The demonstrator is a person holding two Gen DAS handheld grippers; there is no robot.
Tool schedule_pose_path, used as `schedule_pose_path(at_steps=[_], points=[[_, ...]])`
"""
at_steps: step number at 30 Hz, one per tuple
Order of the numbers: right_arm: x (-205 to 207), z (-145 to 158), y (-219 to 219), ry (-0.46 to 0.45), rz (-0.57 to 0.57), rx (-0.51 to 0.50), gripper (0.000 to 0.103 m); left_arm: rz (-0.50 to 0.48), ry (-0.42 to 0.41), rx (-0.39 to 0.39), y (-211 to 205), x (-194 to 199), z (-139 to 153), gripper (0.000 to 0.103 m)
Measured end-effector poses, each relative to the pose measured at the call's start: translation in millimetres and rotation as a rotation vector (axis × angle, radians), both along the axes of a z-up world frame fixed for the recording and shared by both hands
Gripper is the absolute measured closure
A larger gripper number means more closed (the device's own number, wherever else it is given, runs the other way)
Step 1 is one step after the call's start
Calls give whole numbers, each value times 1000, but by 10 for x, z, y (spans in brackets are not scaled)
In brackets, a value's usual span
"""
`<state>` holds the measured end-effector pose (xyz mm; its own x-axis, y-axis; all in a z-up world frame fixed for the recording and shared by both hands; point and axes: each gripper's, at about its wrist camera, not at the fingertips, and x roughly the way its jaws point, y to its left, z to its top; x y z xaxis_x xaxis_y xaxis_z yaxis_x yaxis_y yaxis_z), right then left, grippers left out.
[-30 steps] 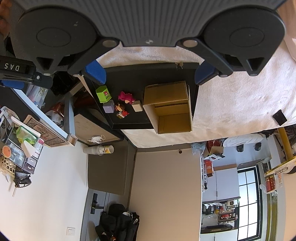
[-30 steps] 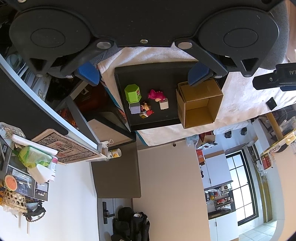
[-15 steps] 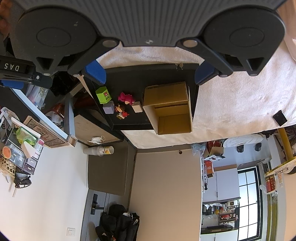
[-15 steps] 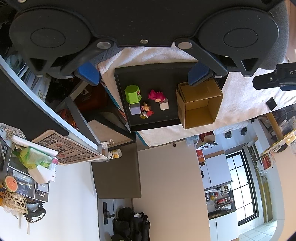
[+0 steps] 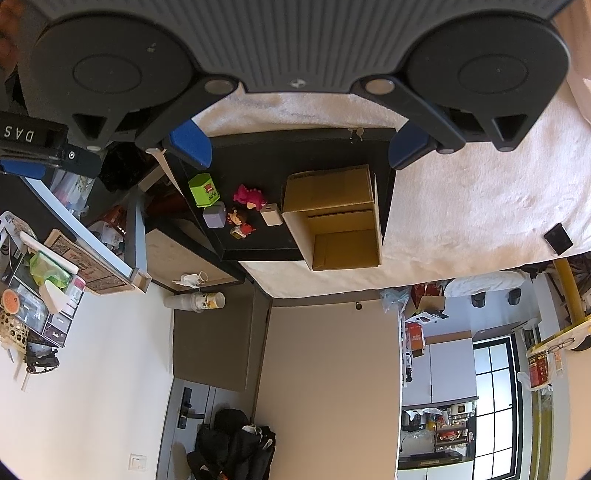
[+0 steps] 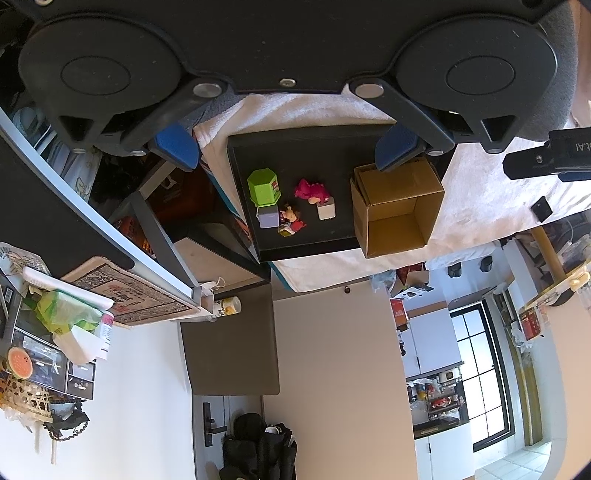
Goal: Organize rigid objects
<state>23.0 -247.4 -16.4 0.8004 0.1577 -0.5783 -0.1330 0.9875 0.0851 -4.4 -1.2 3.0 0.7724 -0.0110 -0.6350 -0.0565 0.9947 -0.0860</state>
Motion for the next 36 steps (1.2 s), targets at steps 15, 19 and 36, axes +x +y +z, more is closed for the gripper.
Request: schedule_pose_path(at_steps=[15, 19, 36], points=[[171, -11, -31, 9, -11, 17, 0, 0, 30, 10, 47, 251, 1, 1], [255, -63, -21, 22, -9, 18, 0, 15, 52, 8, 73, 381, -45, 1], [835, -367, -112, 156, -7, 60, 0, 44, 163, -13, 201, 979, -336, 2]])
